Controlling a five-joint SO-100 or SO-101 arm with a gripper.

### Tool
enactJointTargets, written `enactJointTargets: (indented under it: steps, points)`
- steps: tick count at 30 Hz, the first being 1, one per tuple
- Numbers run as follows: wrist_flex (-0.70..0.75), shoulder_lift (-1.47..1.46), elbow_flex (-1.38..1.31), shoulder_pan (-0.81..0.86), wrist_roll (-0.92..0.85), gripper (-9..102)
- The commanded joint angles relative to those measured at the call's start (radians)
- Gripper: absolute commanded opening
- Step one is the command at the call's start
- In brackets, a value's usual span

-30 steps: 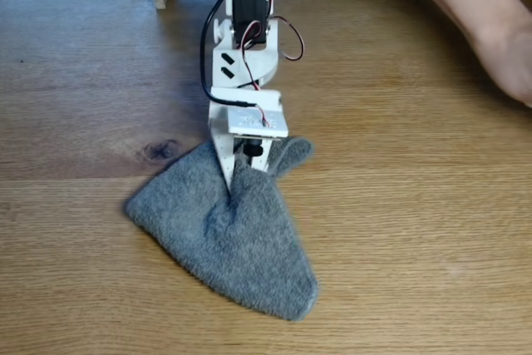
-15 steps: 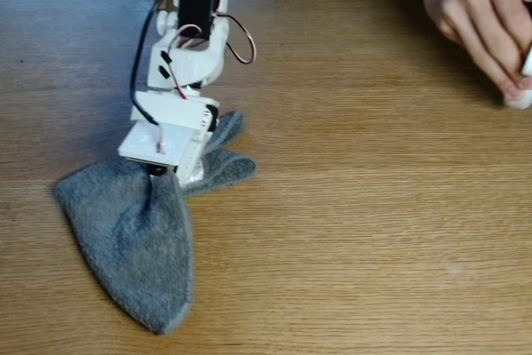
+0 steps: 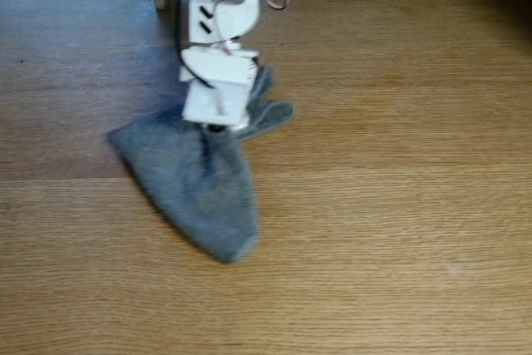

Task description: Clean the area in front of the robot

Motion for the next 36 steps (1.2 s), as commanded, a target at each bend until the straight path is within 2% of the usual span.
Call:
enactJointTargets:
  steps: [1, 5, 10, 15, 19, 23, 31, 33, 36]
  points:
    - [-0.152, 0.046, 0.035, -0.129, -0.035, 0]
    - [-0.327, -0.1, -0.057, -0.138, -0.132, 0]
    - [-0.405, -0.38, -0.365, -0.051, -0.227, 0]
    - [-0.21, -0.572, -0.761, 0.08, -0.245, 0]
    - [-0.032, -0.617, -0.927, 0.193, -0.25, 0]
    - [0.074, -0.535, -0.881, 0.302, -0.25, 0]
    - [0.433, -0.149, -0.541, 0.396, -0.155, 0]
    - [0.465, -0.02, -0.423, 0.387, -0.123, 0]
    - [0.413, 0.144, -0.267, 0.353, -0.11, 0]
